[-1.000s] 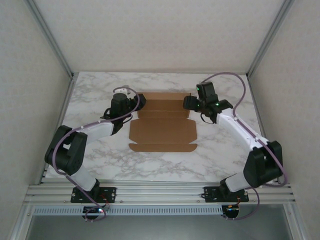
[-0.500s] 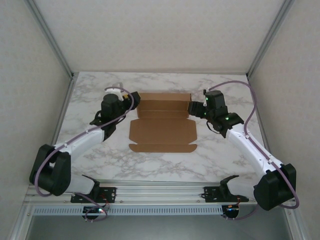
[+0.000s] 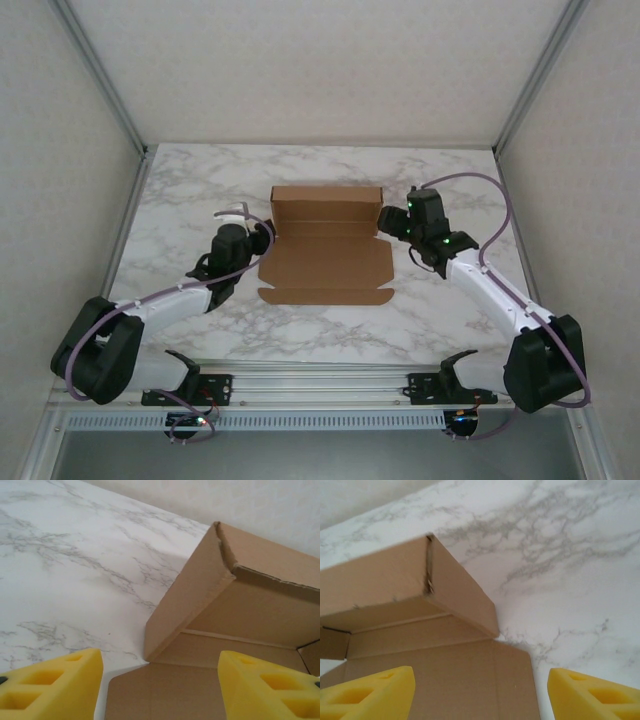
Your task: Fold the paper box
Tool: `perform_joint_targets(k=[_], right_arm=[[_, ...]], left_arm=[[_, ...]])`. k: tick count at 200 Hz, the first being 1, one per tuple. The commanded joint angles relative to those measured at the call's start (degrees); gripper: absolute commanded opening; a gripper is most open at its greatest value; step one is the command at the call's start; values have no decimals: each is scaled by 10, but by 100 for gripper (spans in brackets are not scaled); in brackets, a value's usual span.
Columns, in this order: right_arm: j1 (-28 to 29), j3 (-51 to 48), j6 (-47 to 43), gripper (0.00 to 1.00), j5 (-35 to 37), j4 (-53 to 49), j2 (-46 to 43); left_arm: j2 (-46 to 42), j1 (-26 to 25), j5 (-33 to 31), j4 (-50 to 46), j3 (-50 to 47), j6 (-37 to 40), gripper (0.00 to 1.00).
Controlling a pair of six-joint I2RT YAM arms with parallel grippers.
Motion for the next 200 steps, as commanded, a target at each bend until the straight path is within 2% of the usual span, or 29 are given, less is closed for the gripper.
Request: perform_joint_targets(k=[1, 26, 71, 117, 141, 200], right_arm=[[-3, -20, 32, 70, -10, 12, -4], [-2, -17, -2, 69, -30, 7, -16], [22, 109, -78, 64, -27, -57, 17], [22, 284, -122, 21, -80, -168, 149], [22, 324, -130, 9, -96, -202, 195], [11, 403, -132, 7, -90, -236, 283]], left_arm=[[0, 13, -14, -59, 32, -37, 63], [15, 21, 19, -113, 70, -49, 63], [20, 21, 35, -153, 101, -87, 62], [-11, 22, 34, -212, 138, -110, 62], [-40, 21, 50, -231, 137, -119, 62], [-75, 20, 72, -257, 120, -122, 62]])
